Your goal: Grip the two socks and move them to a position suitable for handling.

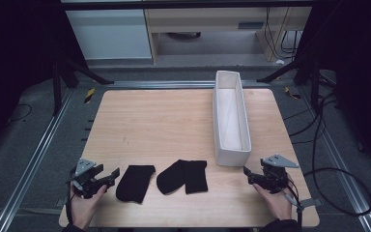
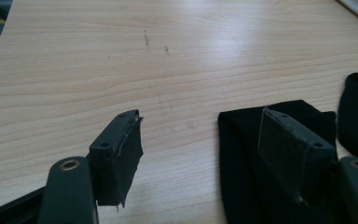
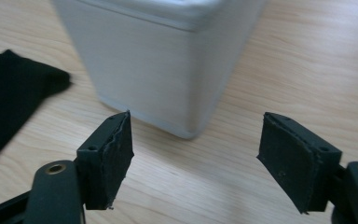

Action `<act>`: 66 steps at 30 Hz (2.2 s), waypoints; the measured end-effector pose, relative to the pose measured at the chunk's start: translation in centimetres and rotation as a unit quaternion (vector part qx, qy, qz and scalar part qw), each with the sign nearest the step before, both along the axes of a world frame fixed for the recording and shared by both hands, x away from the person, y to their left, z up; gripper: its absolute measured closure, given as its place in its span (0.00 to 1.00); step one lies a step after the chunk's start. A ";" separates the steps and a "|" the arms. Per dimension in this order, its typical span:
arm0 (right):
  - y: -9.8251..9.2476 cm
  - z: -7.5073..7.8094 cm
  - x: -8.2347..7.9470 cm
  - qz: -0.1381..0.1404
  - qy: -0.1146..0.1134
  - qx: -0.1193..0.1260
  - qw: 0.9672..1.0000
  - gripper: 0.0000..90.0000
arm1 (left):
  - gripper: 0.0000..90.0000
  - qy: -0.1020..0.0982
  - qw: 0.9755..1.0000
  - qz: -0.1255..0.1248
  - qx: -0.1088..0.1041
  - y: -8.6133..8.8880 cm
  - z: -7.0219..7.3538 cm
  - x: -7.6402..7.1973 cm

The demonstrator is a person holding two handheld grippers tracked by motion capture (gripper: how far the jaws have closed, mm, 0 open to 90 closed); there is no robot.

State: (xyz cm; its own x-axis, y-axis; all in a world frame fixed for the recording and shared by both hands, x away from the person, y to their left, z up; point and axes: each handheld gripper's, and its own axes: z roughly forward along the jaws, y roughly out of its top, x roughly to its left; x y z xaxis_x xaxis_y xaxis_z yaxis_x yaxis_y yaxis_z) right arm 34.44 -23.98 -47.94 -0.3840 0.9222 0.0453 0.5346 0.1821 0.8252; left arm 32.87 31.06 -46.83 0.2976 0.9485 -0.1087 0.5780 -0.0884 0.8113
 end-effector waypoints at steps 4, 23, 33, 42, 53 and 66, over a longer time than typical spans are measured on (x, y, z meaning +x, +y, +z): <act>2.0 -0.1 -0.5 0.044 0.008 -0.011 0.999 0.34 | 0.33 -0.011 1.000 -0.020 0.006 -1.4 0.1 -0.4; 9.2 0.9 -1.1 0.208 0.012 -0.013 0.978 0.41 | 0.47 -0.018 0.995 -0.091 0.028 -6.3 0.8 -1.0; 12.2 2.9 0.5 0.248 -0.012 -0.015 0.968 0.43 | 0.55 -0.025 0.991 -0.129 0.039 -8.9 1.8 0.7; 13.8 2.6 1.3 0.271 -0.009 -0.021 0.962 0.47 | 0.65 0.005 0.982 -0.180 0.054 -11.8 0.9 1.7; 12.5 -0.4 0.2 0.305 0.029 -0.052 0.951 0.60 | 0.68 0.043 0.968 -0.233 0.082 -13.4 -0.9 0.6; 13.1 -2.0 0.0 0.341 0.052 -0.082 0.935 0.69 | 0.68 0.064 0.960 -0.252 0.105 -14.8 -2.4 0.6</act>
State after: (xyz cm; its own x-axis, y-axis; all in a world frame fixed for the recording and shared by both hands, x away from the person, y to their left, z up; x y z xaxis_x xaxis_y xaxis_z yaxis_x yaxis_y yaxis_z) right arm 34.44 -10.88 -49.96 -0.8870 0.4617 -0.0060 0.3231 0.6300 0.7062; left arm 33.47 16.30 -49.20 0.7219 0.6920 0.0027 0.5120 -0.5367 0.6707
